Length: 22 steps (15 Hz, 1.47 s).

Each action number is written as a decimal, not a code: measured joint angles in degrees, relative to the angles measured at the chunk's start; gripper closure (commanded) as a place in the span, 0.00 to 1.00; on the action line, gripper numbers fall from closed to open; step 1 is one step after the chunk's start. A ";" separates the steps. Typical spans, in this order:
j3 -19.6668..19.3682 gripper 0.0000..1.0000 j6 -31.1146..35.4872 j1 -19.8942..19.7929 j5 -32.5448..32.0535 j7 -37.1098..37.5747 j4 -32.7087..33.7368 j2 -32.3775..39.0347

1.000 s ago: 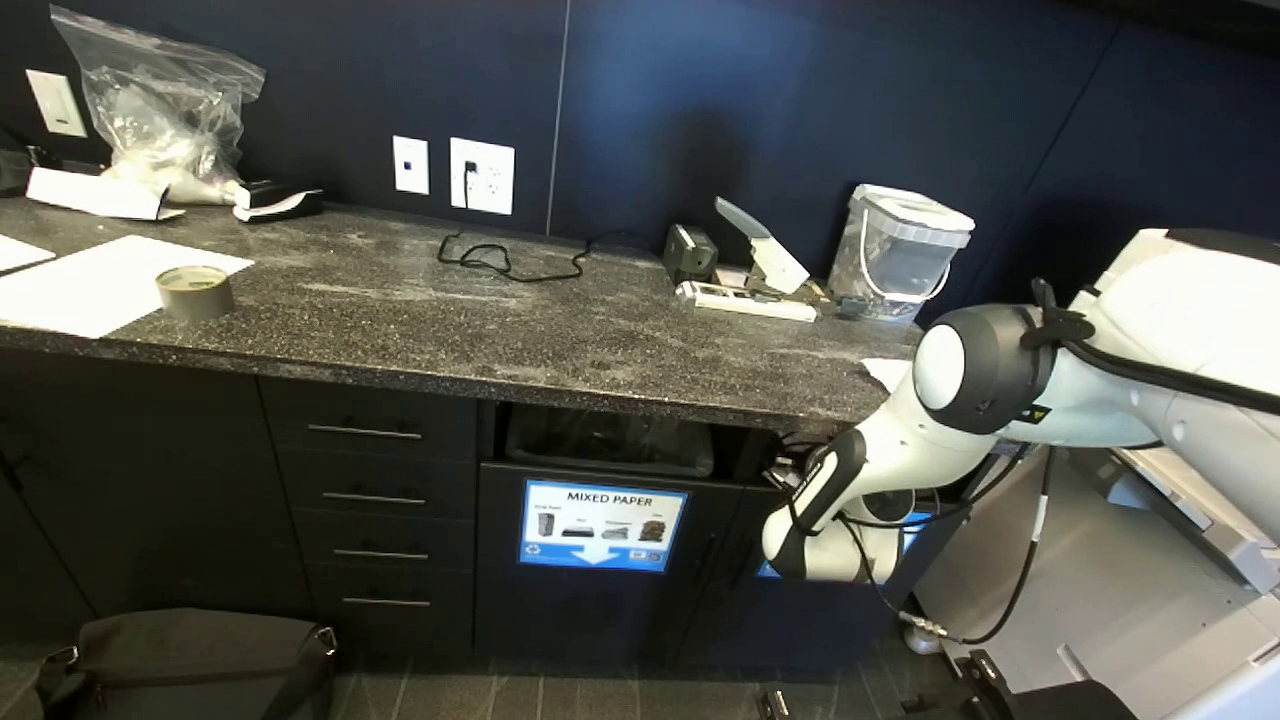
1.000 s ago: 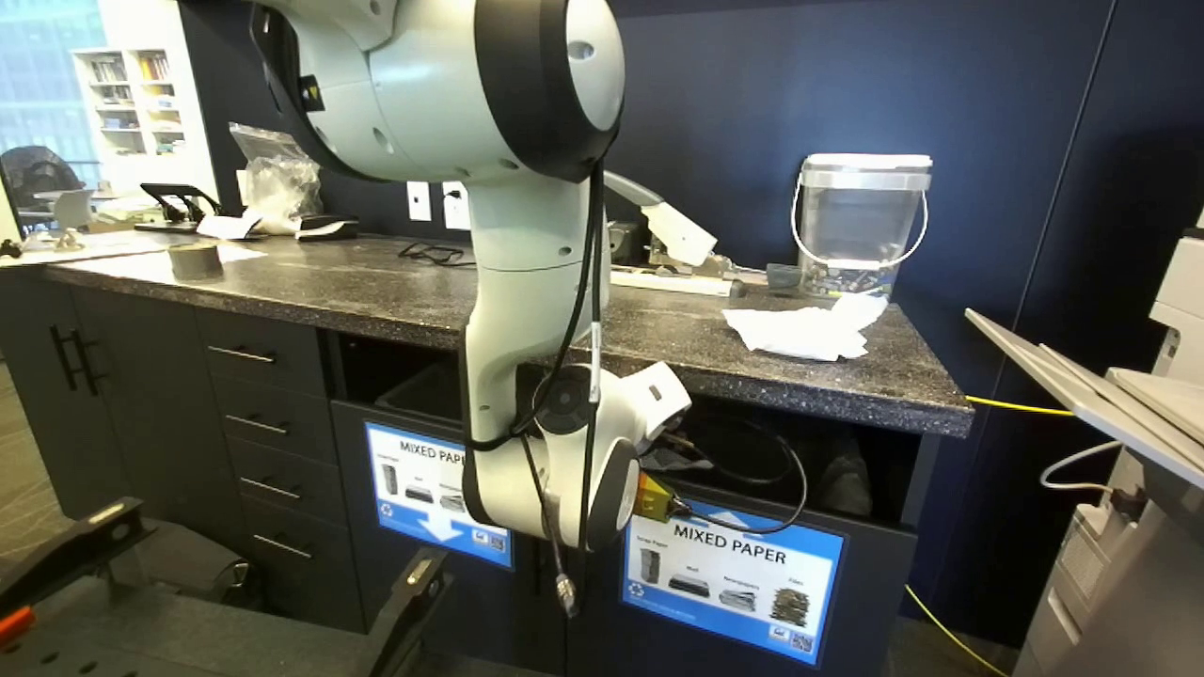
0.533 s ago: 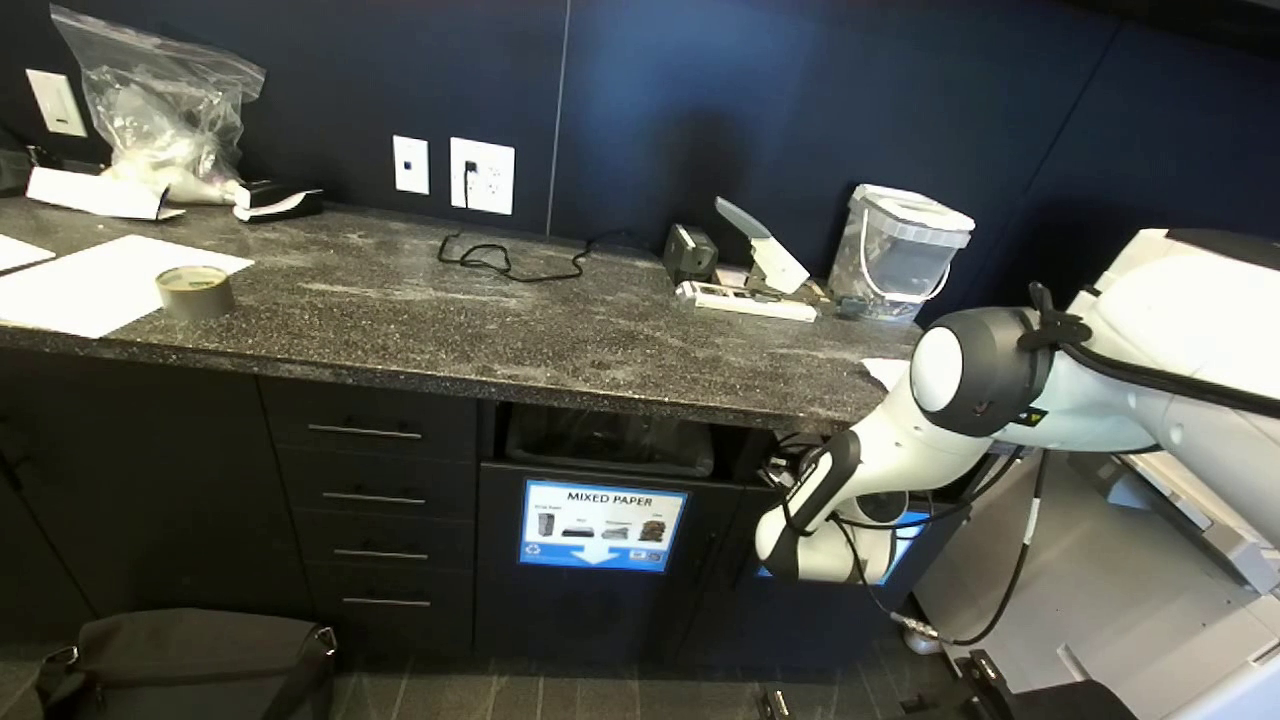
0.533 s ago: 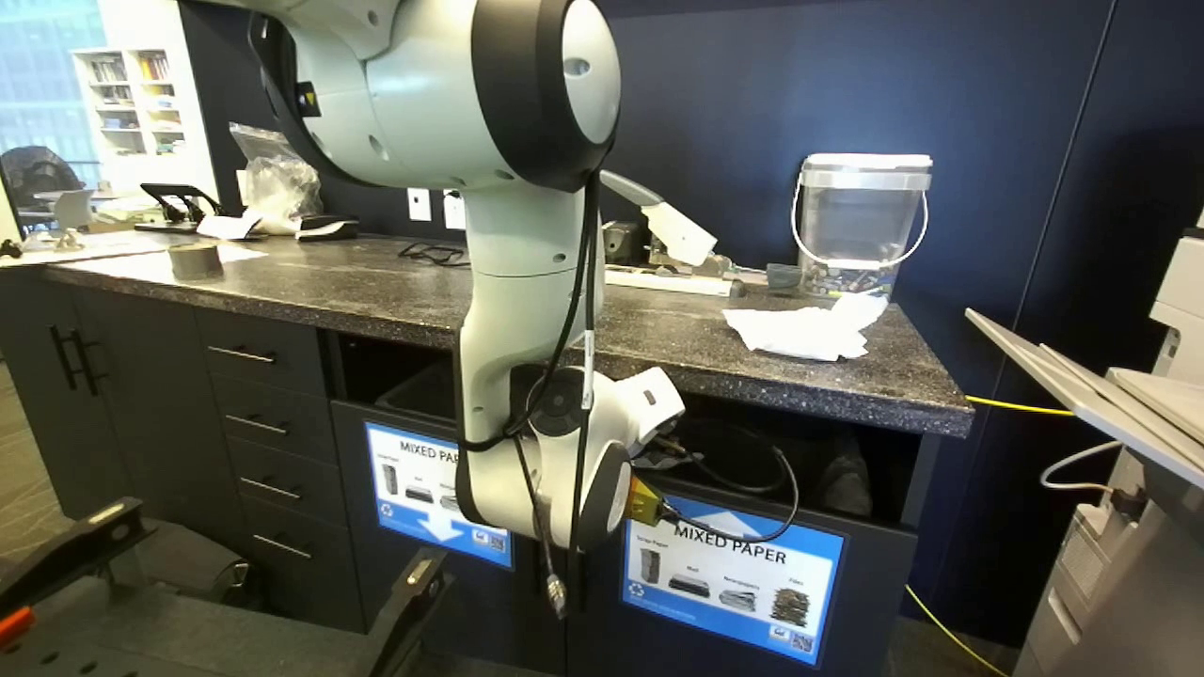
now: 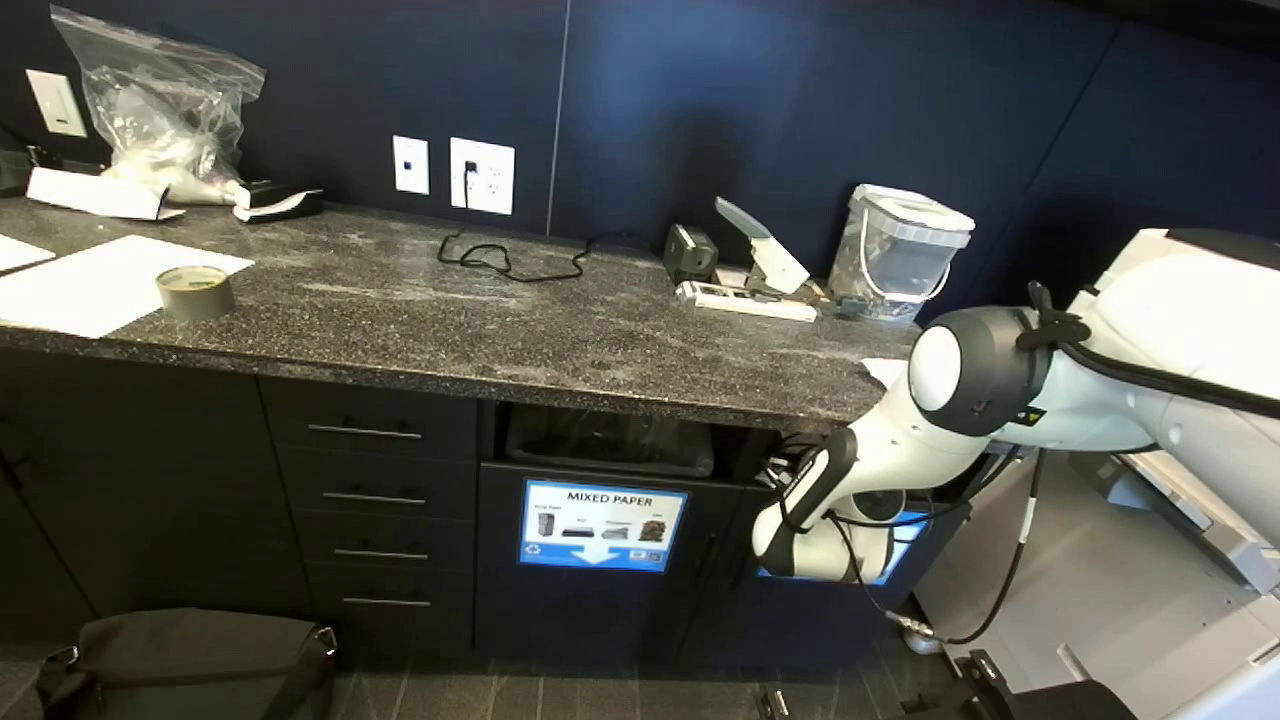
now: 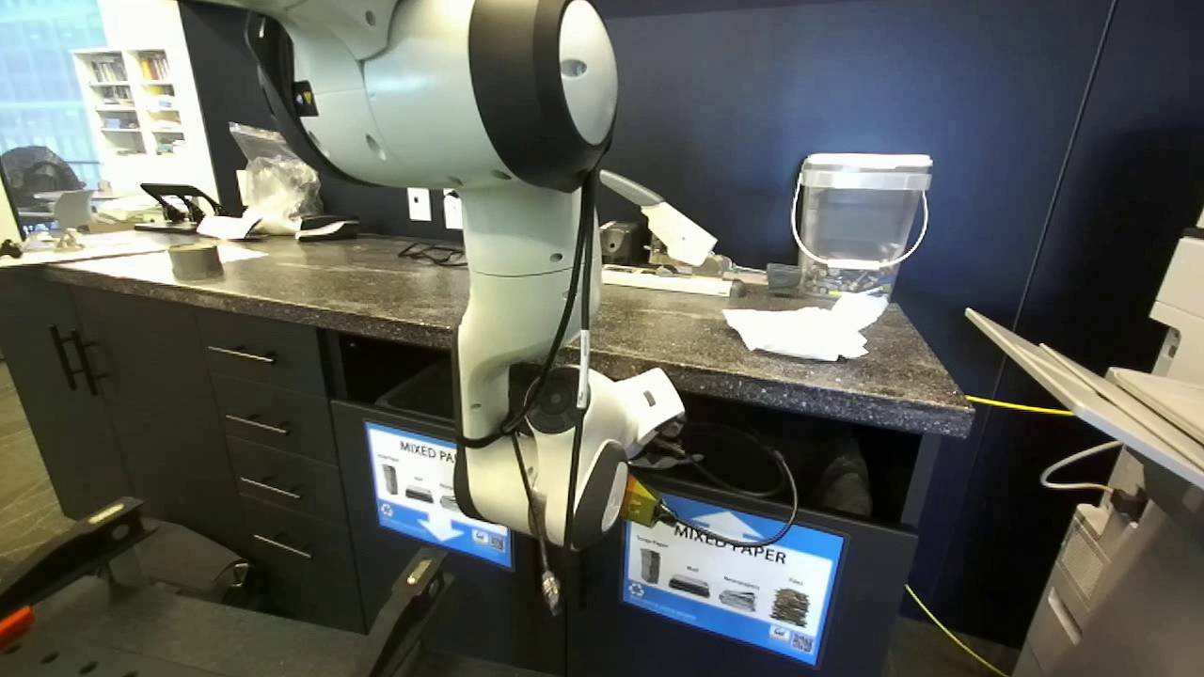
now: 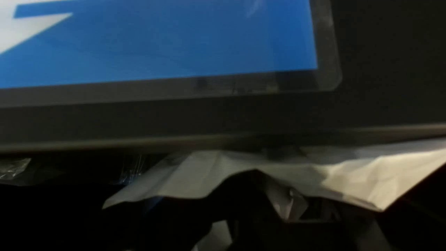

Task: Remove all the paper trash from the base top and put them in the mixed paper bin on the left

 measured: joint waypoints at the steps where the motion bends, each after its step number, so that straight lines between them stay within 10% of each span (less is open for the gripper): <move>1: 0.00 0.21 -0.13 0.05 0.16 0.00 0.00 0.00; 4: -0.11 0.01 -0.90 0.36 2.44 -0.48 0.06 -0.01; 11: -4.10 0.00 -4.33 7.48 23.78 -7.77 1.09 -0.22; 22: -0.26 0.00 -2.95 0.90 -0.06 1.56 -1.61 -0.69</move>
